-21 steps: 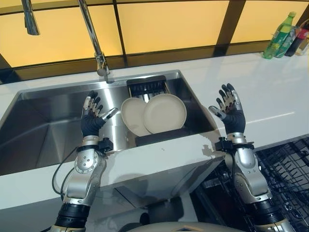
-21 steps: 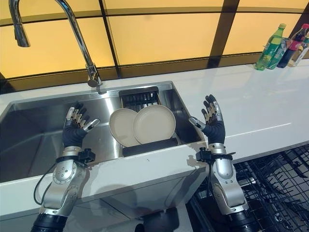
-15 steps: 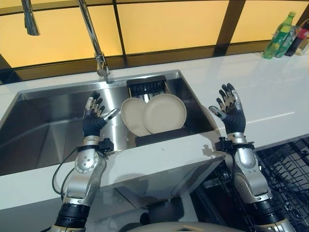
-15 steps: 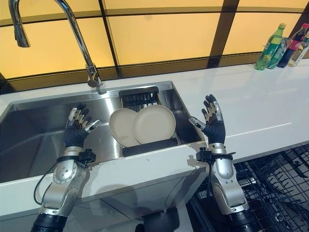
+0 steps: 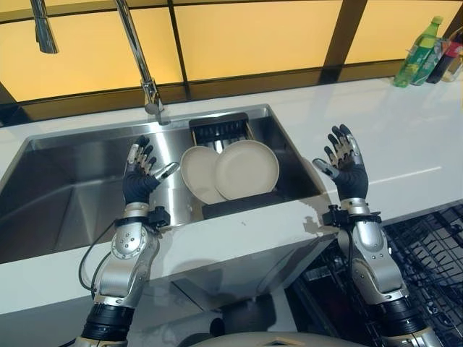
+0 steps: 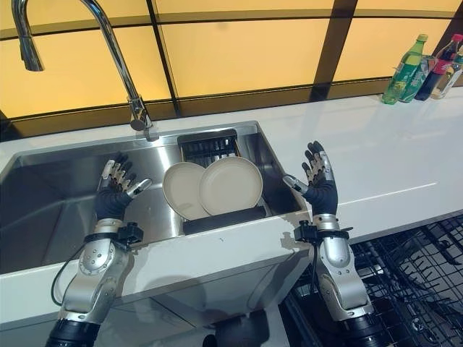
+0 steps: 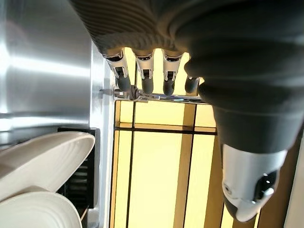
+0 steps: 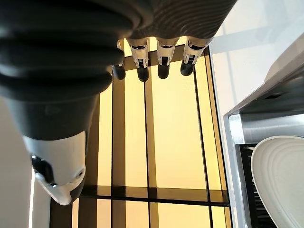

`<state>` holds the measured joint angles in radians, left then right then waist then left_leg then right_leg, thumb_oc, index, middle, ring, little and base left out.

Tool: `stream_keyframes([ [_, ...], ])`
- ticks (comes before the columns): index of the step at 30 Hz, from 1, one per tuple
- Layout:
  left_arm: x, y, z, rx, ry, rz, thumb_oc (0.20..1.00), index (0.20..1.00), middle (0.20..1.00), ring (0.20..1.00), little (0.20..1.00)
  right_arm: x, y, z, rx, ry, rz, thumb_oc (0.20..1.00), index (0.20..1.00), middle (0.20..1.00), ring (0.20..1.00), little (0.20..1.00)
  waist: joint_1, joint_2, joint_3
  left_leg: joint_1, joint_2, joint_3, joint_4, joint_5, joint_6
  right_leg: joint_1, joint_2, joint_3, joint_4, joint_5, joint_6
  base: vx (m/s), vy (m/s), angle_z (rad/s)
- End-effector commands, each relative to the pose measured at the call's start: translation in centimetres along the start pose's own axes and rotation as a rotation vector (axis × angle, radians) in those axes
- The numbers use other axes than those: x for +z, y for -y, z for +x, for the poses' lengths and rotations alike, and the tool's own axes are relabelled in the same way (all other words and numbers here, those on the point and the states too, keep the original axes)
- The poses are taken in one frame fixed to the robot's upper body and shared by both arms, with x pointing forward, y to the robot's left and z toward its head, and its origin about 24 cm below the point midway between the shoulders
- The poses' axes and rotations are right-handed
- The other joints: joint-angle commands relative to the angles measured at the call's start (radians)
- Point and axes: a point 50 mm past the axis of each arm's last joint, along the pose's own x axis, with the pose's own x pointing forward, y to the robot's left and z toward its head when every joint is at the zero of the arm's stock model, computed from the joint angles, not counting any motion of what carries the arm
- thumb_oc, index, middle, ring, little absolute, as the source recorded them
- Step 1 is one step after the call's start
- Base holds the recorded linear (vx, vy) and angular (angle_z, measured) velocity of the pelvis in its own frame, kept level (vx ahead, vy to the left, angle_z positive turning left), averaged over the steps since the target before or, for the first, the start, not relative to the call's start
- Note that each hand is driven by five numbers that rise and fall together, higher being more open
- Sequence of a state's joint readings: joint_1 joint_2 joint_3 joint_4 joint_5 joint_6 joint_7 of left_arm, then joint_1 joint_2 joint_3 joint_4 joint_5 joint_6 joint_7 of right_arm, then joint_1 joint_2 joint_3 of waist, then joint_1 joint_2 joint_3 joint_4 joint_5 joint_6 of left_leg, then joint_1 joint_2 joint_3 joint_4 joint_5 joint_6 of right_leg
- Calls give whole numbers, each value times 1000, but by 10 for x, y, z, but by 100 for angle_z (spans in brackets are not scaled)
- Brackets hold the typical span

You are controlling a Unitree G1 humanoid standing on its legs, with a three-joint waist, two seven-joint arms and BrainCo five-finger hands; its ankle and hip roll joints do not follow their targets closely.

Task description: Pick up plates and place into dishwasher.

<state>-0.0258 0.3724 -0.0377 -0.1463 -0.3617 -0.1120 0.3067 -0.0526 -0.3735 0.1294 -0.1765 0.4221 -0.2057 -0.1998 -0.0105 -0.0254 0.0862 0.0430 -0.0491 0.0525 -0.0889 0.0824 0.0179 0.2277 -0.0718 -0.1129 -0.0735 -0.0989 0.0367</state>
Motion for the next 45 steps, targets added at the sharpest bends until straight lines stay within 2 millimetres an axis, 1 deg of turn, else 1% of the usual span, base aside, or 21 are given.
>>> stream_keyframes([
  [1,29,5,13,-20,207,83,1000,1000,1000,1000,1000,27,-1,14,28,163,-11,1000,1000,1000,1000,1000,12,24,-65,62,133,14,2,-99,-83,-118,-9,14,-11,96,48,2,-67,-1],
  [3,34,5,13,-19,247,127,1000,1000,1000,1000,1000,27,-1,14,30,162,-7,1000,1000,1000,1000,1000,10,23,-64,57,138,15,2,-88,-84,-126,-6,17,-7,102,46,-27,-82,-3],
  [7,42,0,15,6,309,149,1000,1000,1000,1000,1000,27,-1,13,38,157,-3,1000,1000,1000,1000,1000,7,23,-67,56,147,11,2,-82,-89,-128,7,29,-3,96,37,4,-107,-5],
  [12,45,-5,21,3,298,200,1000,1000,1000,1000,1000,26,-4,13,50,146,-7,1000,1000,1000,1000,1000,0,25,-65,45,170,-1,30,-72,-103,-141,33,46,35,71,17,22,-135,-2],
  [13,45,-7,21,6,305,212,1000,1000,1000,1000,1000,27,-4,13,57,144,-10,1000,1000,1000,1000,1000,-1,23,-60,41,175,-7,59,-83,-109,-138,38,49,47,57,10,24,-145,0],
  [15,48,-8,23,11,314,224,1000,1000,1000,1000,1000,28,-4,14,72,144,-17,1000,1000,1000,1000,1000,-4,14,-51,13,173,-13,134,-102,-113,-148,40,53,65,54,-1,0,-148,1],
  [16,49,-10,24,8,320,229,1000,1000,1000,1000,1000,29,-4,14,85,145,-22,1000,1000,1000,1000,1000,-6,6,-42,-10,166,-12,206,-120,-111,-154,39,58,74,56,-8,-15,-119,-1],
  [17,49,-10,23,7,324,236,1000,1000,1000,1000,1000,29,-4,14,90,146,-23,1000,1000,1000,1000,1000,-6,2,-37,-28,162,-14,250,-127,-109,-158,40,61,78,58,-12,-6,-143,-4],
  [18,50,-13,23,8,332,250,1000,1000,1000,1000,1000,28,-4,12,96,144,-23,1000,1000,1000,1000,1000,-2,-4,-22,-64,151,-26,324,-114,-104,-157,43,70,84,64,-20,2,-104,-6],
  [19,50,-14,23,8,335,255,1000,1000,1000,1000,1000,28,-4,12,95,143,-23,1000,1000,1000,1000,1000,-2,-4,-18,-83,148,-32,352,-113,-101,-157,45,72,86,66,-22,34,-99,-11],
  [20,51,-17,22,15,338,270,1000,1000,1000,1000,1000,26,-6,12,97,139,-18,1000,1000,1000,1000,1000,9,-7,-3,-111,121,-65,375,-105,-87,-153,50,91,90,71,-25,65,-31,-18],
  [21,51,-20,22,26,340,283,1000,1000,1000,1000,1000,25,-8,14,106,137,-14,1000,1000,1000,1000,1000,20,-3,4,-119,93,-97,349,-104,-74,-150,57,107,93,71,-25,95,-3,-35],
  [22,52,-22,23,33,343,294,1000,1000,1000,1000,1000,24,-11,15,113,138,-14,1000,1000,1000,1000,1000,28,-1,9,-116,78,-114,323,-102,-67,-146,60,118,95,68,-24,118,52,-51],
  [23,52,-24,23,41,347,322,1000,1000,1000,1000,1000,23,-15,18,129,136,-16,1000,1000,1000,1000,1000,41,6,13,-118,62,-147,269,-89,-65,-140,68,136,96,62,-24,140,66,-65],
  [25,54,-27,26,41,352,365,1000,1000,1000,1000,1000,23,-19,19,136,129,-23,1000,1000,1000,1000,1000,55,14,16,-128,51,-186,203,-53,-72,-126,74,156,93,49,-24,156,65,-64],
  [27,57,-31,27,57,363,414,1000,1000,1000,1000,1000,22,-18,19,139,114,-25,1000,1000,1000,1000,1000,68,25,19,-150,42,-241,144,2,-86,-110,82,184,89,38,-22,172,87,-54],
  [29,59,-37,30,73,372,459,1000,1000,1000,1000,1000,22,-16,18,146,104,-26,1000,1000,1000,1000,1000,69,33,22,-159,35,-262,137,12,-89,-104,81,201,95,26,-21,165,107,-61],
  [32,59,-42,34,85,371,499,1000,1000,1000,1000,1000,18,-13,17,150,90,-29,1000,1000,1000,1000,1000,54,44,17,-137,40,-243,139,-19,-84,-118,72,195,116,13,-17,143,121,-47],
  [34,58,-43,38,90,372,543,1000,1000,1000,1000,1000,16,-8,11,147,73,-28,1000,1000,1000,1000,1000,31,53,12,-117,43,-224,139,-27,-82,-128,66,187,128,19,-11,162,151,-14],
  [38,55,-40,44,69,371,610,1000,1000,1000,1000,1000,12,-2,6,120,40,-35,1000,1000,1000,1000,1000,3,62,-1,-75,34,-213,131,-51,-73,-141,50,182,141,20,-2,190,154,1],
  [45,58,-39,43,0,408,672,1000,1000,1000,1000,1000,8,3,1,137,-4,-62,1000,1000,1000,1000,1000,-23,79,2,-40,19,-187,125,-78,-55,-178,20,190,169,23,18,157,159,-13],
])
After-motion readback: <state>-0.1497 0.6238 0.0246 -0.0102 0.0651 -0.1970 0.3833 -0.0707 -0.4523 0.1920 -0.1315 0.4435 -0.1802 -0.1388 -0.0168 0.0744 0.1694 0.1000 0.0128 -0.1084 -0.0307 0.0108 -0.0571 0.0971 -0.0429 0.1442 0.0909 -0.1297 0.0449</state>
